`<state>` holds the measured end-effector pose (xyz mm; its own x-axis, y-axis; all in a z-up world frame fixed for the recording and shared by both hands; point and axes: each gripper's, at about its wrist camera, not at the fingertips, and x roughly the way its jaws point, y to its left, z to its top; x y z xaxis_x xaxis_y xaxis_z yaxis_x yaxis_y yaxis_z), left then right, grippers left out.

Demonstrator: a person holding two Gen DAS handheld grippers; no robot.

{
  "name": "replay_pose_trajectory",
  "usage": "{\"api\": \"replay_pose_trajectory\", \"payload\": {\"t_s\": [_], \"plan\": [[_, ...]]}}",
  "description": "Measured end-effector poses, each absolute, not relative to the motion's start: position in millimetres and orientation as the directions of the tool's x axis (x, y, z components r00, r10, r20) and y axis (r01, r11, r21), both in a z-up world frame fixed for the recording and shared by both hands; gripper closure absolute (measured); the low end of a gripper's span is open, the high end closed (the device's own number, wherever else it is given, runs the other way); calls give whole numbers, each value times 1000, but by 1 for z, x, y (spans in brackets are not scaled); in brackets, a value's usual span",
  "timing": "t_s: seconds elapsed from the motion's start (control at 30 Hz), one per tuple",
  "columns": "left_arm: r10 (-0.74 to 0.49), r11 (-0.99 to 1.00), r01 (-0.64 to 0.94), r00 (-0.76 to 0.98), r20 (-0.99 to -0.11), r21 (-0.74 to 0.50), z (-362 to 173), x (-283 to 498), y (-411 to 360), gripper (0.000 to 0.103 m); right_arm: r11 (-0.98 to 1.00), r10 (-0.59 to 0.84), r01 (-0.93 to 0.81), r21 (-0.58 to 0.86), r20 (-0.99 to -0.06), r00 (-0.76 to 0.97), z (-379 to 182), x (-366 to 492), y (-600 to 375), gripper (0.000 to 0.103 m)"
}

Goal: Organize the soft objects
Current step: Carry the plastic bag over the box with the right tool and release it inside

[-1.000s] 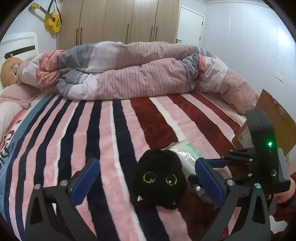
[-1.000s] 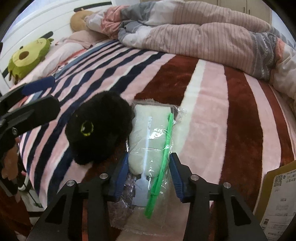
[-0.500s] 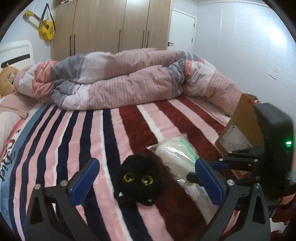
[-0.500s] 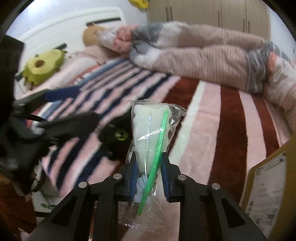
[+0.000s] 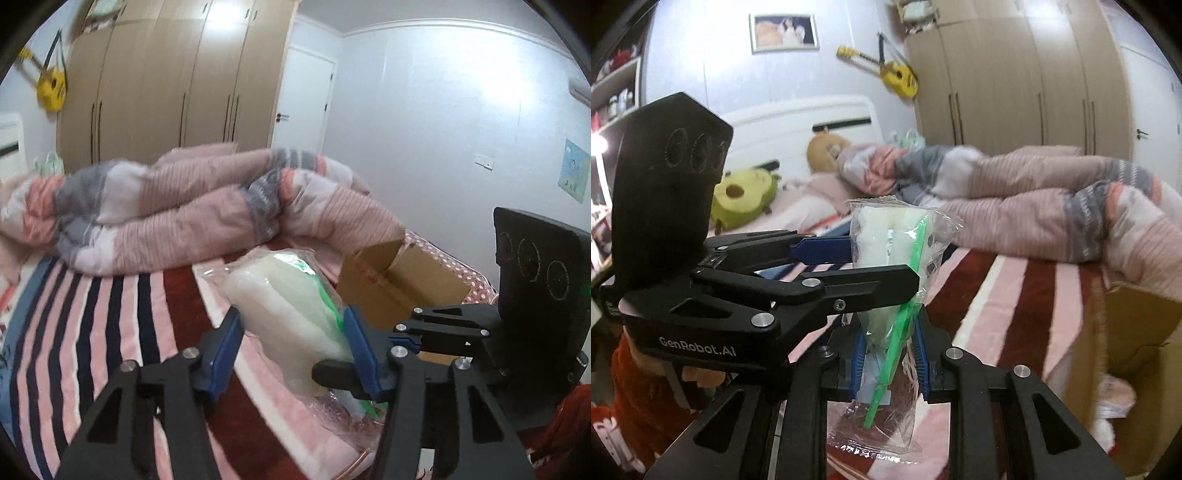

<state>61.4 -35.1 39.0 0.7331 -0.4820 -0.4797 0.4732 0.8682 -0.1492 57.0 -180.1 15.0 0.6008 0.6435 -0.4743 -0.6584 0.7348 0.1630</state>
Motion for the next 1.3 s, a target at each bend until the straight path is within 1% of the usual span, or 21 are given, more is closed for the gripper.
{"api": "replay_pose_trajectory", "payload": {"t_s": [0.07,0.2,0.4,0.57,0.83,0.93,1.03,1.13,1.23,1.27,1.3], "plan": [[-489,863,486,736,-469,-136,52,58,-51,56,745,638,-649,156,-450,625,25,54,-197,85],[-508,848,519,732,-455,-112,72,59,-85,56,759,631,-632,157,-419,653,38,51,-232,85],[-527,824,562,706,-473,-79,78,72,-147,56,786,606,-593,176,-409,682,39,58,-291,85],[-533,807,587,674,-511,-67,68,93,-192,56,801,589,-567,192,-420,690,26,72,-333,84],[-492,803,595,633,-598,-31,36,128,-243,56,816,566,-545,194,-460,684,-13,102,-371,82],[-469,806,593,630,-619,-8,26,134,-253,56,823,549,-544,161,-470,691,-26,111,-373,81],[-461,807,590,620,-635,-10,17,141,-259,56,831,530,-540,133,-483,697,-34,115,-373,80],[-458,806,591,610,-646,-14,11,144,-263,56,828,536,-540,150,-496,683,-39,121,-377,78],[-447,814,581,614,-651,-10,7,144,-266,54,835,516,-536,127,-523,679,-42,122,-377,70],[-438,818,575,620,-651,-3,7,145,-268,50,842,498,-529,105,-530,686,-43,122,-377,65],[-433,820,572,625,-650,3,8,145,-269,41,847,487,-524,94,-533,692,-43,121,-377,60]]}}
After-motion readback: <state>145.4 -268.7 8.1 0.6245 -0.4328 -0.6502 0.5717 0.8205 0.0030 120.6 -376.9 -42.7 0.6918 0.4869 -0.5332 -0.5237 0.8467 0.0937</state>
